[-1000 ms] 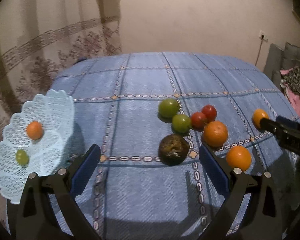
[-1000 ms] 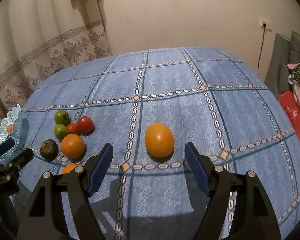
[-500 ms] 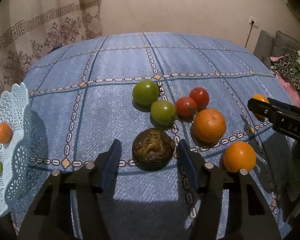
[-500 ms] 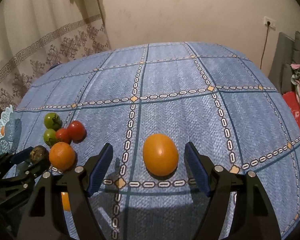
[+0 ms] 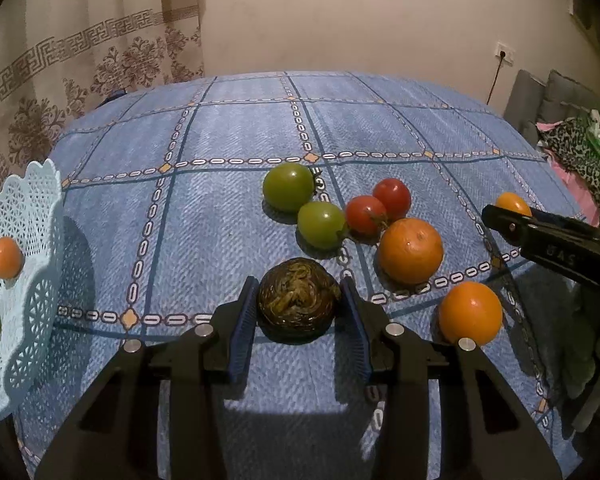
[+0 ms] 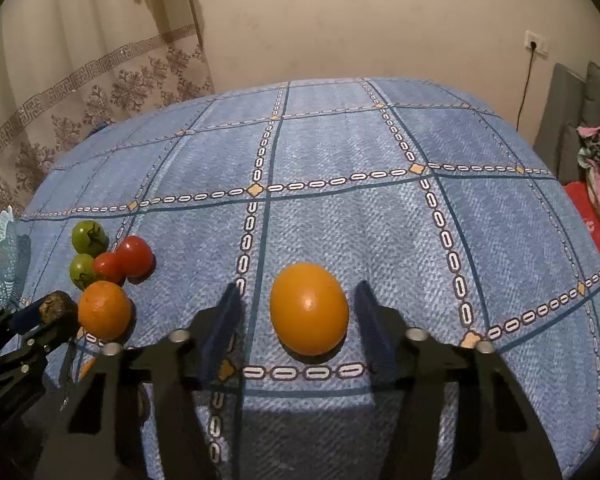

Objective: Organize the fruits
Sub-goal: 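Grasp the dark brown wrinkled fruit with the left tool while the right grasps an orange, then carry both fruits to the basket and open both tools to release them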

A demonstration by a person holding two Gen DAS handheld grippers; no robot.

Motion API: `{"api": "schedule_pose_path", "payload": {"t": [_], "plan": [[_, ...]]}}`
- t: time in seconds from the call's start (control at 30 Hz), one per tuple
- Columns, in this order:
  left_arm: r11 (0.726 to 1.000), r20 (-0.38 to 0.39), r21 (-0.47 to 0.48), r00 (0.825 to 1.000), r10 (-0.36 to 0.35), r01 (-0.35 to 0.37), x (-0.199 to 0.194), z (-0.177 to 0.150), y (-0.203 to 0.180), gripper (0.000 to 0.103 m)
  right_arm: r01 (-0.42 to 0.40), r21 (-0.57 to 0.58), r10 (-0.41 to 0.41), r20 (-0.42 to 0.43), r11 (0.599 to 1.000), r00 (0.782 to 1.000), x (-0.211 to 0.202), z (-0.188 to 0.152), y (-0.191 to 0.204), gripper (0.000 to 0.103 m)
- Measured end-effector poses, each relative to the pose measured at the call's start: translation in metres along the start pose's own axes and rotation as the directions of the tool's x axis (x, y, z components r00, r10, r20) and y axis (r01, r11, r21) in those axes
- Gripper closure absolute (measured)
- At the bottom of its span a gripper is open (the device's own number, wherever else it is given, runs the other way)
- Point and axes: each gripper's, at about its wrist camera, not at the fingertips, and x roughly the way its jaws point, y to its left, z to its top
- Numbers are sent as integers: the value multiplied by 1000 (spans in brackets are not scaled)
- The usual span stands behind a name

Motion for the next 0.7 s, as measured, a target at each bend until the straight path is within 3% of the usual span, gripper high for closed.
{"api": "schedule_pose_path", "payload": {"t": [0.2,0.7], "plan": [[1000,21,-9,1000,-1,2,-7,0,3,60,12,6,-12,8,1000,1000,-1,-2,-2,67],[999,121,-36,992,41,-37,-40,6,11,60,-9,30,7,50,999,999,-21,-7,-5,68]]}}
